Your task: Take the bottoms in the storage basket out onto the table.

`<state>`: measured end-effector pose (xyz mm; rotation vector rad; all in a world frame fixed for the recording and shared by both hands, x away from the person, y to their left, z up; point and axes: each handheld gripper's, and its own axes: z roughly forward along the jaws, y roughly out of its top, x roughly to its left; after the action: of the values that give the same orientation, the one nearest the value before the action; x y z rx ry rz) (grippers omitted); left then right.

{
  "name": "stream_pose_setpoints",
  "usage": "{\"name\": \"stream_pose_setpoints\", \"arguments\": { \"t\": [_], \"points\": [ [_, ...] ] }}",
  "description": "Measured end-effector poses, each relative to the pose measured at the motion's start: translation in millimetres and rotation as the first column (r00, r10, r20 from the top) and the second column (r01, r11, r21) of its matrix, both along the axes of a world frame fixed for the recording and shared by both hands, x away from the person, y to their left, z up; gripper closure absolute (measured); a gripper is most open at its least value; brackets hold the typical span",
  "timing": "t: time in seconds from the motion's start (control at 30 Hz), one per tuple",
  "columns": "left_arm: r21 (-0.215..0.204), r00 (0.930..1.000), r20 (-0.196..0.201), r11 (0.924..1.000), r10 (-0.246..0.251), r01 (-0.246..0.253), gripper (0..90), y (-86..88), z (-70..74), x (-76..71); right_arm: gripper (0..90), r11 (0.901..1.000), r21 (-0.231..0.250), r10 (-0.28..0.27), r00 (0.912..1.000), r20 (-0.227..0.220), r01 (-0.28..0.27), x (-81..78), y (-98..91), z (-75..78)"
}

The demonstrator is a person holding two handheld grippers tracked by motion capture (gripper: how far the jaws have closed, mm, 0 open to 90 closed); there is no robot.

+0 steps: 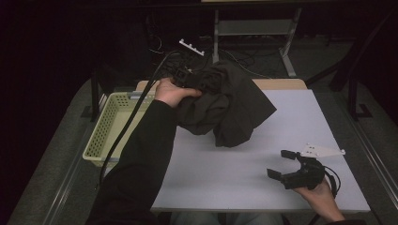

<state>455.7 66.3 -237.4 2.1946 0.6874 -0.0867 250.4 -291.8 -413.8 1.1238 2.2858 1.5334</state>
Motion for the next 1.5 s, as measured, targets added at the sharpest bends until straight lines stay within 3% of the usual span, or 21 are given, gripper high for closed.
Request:
{"name": "stream_pose_setpoints", "arguments": {
  "t": [0.5,1.2,1.5],
  "points": [
    [0.038,0.9995,-0.007,0.9988,-0.032,0.032,60.5,-27.4,-29.0,3.3,0.1,1.0000,0.001,-0.001,1.0000,0.005,0.001,-0.4,-1.2,0.3],
    [0.022,0.9984,-0.043,0.9990,-0.038,0.039,59.7,-61.2,-70.8,4.7,0.1,1.0000,0.005,0.002,1.0000,0.008,-0.002,-1.1,-1.5,0.7],
    [0.013,0.9981,-0.035,0.9986,-0.052,0.052,59.6,-74.2,-87.4,4.0,0.1,1.0000,0.002,0.005,1.0000,0.005,-0.005,-1.2,-1.6,0.9]
  ]
}}
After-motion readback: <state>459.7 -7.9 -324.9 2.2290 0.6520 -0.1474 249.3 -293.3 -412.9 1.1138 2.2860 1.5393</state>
